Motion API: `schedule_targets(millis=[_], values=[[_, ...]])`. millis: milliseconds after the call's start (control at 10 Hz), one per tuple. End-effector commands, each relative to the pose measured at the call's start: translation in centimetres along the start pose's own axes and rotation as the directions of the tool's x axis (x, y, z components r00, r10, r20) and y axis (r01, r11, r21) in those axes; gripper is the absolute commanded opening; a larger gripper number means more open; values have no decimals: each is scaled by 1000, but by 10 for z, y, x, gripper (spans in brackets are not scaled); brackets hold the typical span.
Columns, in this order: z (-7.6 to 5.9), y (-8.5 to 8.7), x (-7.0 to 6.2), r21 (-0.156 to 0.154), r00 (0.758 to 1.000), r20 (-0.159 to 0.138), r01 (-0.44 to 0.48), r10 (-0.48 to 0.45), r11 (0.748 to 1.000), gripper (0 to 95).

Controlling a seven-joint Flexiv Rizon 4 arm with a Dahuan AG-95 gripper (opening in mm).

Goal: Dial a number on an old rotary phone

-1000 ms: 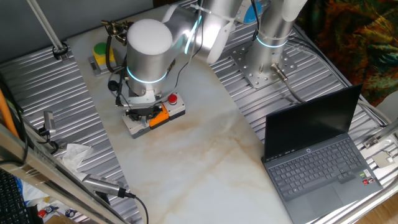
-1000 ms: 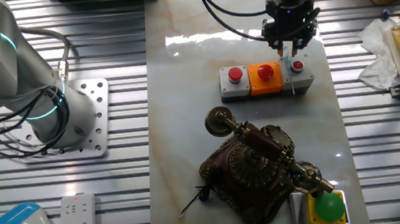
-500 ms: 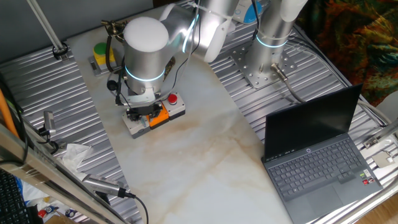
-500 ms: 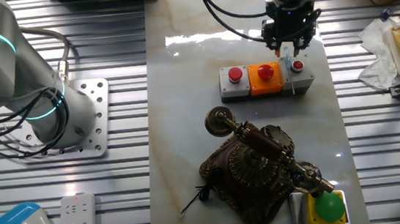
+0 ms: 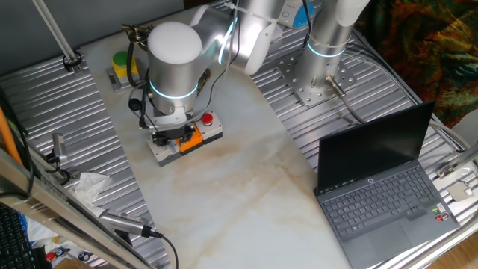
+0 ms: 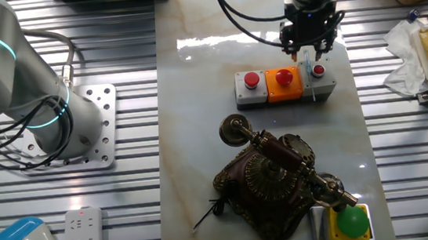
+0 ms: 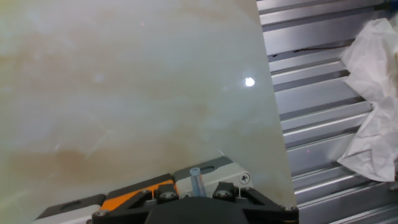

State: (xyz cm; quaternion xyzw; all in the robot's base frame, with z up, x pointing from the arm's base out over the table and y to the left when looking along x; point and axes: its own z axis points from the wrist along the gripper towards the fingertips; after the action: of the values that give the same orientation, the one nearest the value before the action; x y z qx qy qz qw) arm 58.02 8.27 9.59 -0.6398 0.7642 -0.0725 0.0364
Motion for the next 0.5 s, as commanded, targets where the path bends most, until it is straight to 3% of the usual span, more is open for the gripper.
schedule_targets(millis=[100, 500], values=[[2, 0, 0, 0, 1000, 6, 0, 0, 1000, 570], [5, 3, 1, -3, 1000, 11, 11, -11, 1000, 570]])
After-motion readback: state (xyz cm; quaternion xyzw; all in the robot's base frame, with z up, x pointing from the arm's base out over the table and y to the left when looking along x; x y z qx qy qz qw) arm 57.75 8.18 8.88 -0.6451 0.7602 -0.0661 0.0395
